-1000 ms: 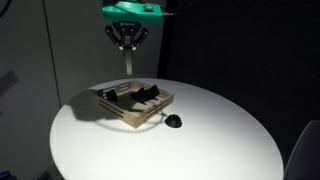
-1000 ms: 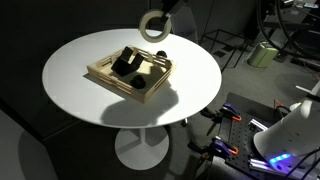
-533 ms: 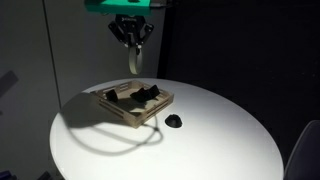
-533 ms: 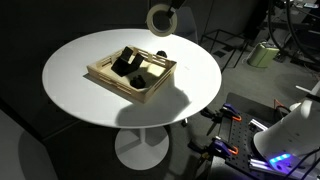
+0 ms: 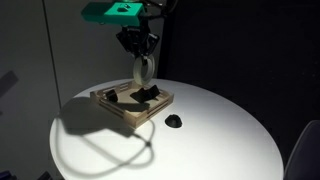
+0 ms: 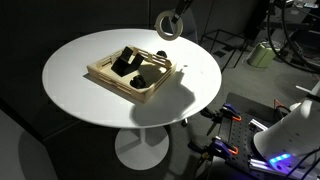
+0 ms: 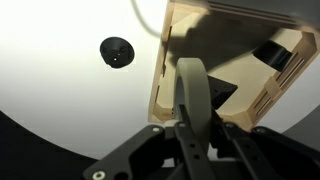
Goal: Remove the cream white masking tape from the wooden tray and put it on the table in a vertical position
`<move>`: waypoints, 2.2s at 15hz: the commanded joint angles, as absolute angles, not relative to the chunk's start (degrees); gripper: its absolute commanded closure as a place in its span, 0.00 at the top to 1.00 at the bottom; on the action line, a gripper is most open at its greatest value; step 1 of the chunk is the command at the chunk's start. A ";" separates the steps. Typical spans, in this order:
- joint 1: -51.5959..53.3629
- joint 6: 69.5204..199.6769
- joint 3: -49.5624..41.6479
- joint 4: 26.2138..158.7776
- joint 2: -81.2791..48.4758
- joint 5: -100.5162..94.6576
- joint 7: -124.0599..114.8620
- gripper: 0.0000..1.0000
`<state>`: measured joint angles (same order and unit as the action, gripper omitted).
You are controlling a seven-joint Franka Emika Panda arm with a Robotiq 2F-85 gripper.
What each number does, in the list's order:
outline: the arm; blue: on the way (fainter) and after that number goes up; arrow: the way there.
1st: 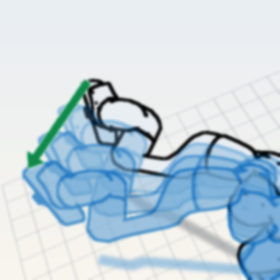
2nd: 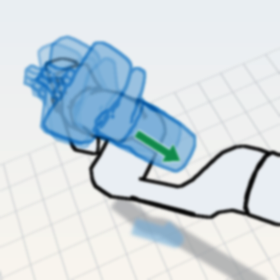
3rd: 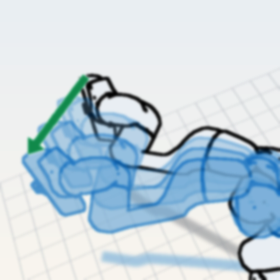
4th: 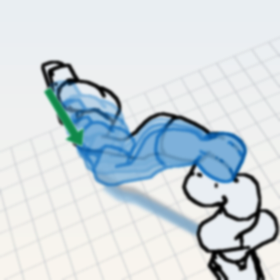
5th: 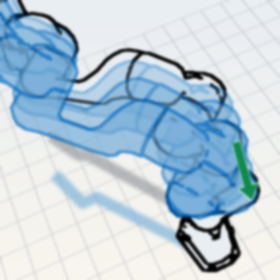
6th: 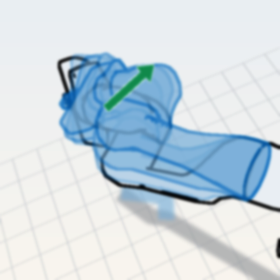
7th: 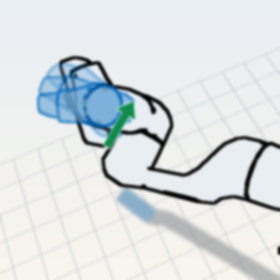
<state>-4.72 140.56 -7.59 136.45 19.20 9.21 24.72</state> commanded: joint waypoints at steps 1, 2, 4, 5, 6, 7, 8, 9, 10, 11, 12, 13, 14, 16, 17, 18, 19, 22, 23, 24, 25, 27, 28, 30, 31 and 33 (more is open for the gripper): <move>-5.37 141.62 -8.70 136.84 18.07 6.70 18.91 0.05; -5.62 141.63 -8.96 136.75 17.45 6.30 17.68 0.05; -6.27 141.49 -9.50 136.39 16.14 5.76 15.78 0.05; -6.51 141.26 -9.81 136.21 15.50 5.75 15.28 0.05; -6.65 141.04 -10.20 136.07 14.83 6.05 15.19 0.05; -6.78 140.89 -10.51 135.98 14.24 6.25 15.23 0.05; -6.76 140.56 -10.89 135.87 13.68 6.69 15.69 0.05; -6.66 140.23 -11.14 135.76 13.13 7.00 16.20 0.05; -6.47 139.66 -11.44 135.65 12.58 7.33 17.17 0.05; -6.10 139.04 -11.78 135.58 12.21 8.08 18.55 0.05; -5.84 139.03 -11.92 135.69 11.95 8.77 19.66 0.05; -5.70 138.98 -11.99 135.68 11.53 9.35 20.45 0.05; -5.55 139.05 -12.02 135.66 11.11 10.05 21.31 0.05; -5.48 139.65 -11.98 135.74 10.47 10.92 22.16 0.05; -5.63 139.80 -12.05 135.79 10.21 11.28 22.33 0.05; -6.05 140.03 -12.21 135.89 9.94 11.18 22.18 0.05; -6.32 139.96 -12.44 135.92 9.78 11.23 22.08 0.05; -7.23 140.04 -13.50 136.13 9.60 10.80 21.76 0.05; -7.42 140.04 -13.85 136.16 9.53 11.05 21.99 0.05; -7.41 140.03 -14.18 136.22 9.46 11.71 22.63 0.05; -7.39 139.99 -14.41 136.26 9.38 12.18 23.17 0.05; -7.06 140.03 -14.89 136.31 9.12 14.02 25.37 0.05; -6.92 140.05 -15.03 136.23 8.89 15.10 26.72 0.05; -6.74 140.23 -15.02 135.94 8.18 16.81 28.77 0.05; -6.79 140.25 -14.95 135.86 7.83 17.32 29.47 0.05; -7.12 140.32 -14.87 135.81 7.13 17.60 30.13 0.05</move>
<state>-7.17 140.29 -14.42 136.79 8.27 16.07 27.62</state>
